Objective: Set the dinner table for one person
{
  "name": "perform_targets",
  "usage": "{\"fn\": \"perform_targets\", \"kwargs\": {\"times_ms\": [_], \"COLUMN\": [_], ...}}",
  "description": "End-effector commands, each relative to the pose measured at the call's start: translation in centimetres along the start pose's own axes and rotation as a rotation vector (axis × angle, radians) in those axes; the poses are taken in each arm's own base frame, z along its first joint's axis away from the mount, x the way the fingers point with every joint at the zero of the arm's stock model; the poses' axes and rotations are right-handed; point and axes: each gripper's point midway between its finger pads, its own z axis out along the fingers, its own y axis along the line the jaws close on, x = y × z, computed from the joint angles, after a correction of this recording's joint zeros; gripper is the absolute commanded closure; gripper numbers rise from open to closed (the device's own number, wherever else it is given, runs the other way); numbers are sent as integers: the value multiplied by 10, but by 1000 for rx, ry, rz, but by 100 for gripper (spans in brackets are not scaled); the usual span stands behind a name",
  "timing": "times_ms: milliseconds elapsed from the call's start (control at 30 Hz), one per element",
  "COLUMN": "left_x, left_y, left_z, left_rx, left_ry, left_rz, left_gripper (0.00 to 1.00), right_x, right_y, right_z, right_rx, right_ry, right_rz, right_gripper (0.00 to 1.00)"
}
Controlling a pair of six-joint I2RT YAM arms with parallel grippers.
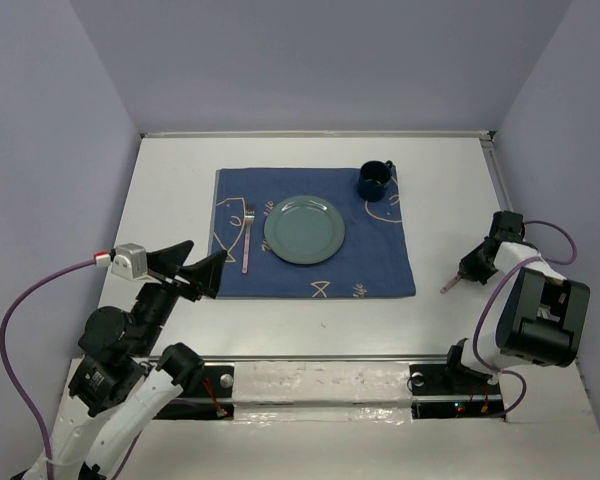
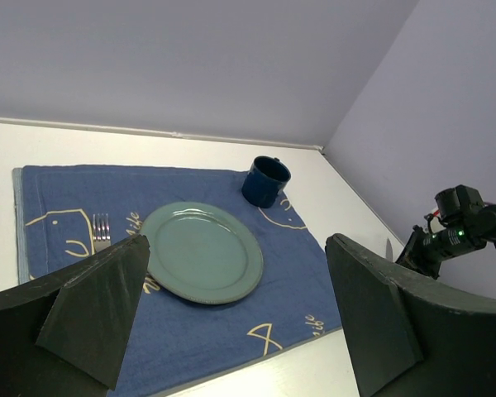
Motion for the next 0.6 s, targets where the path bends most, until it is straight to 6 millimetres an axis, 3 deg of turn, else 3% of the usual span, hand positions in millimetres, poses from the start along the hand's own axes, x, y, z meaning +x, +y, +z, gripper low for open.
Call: {"fn": "perform_targets", "kwargs": {"times_ms": [0, 233, 367, 467, 567], "left_x": [-17, -16, -14, -11, -5], "left_y": [-4, -4, -4, -4, -3], "left_z": [-4, -3, -2, 1, 6], "left_rx": [17, 15, 15, 12, 2], "left_ry": [-61, -56, -47, -35, -12], "left_rz": [1, 1, 1, 6, 12], "left_gripper": [1, 1, 1, 1, 1], "right_x": [17, 4, -27, -40, -18], "right_y": [-7, -6, 19, 66, 122], "right_z": [12, 0, -42, -96, -143], "right_rx": [29, 56, 32, -102, -302], "right_ry": [92, 29, -174, -344, -384], "right_rz": [-15, -72, -153, -241, -380], "right_gripper": [98, 100, 100, 100, 100]}}
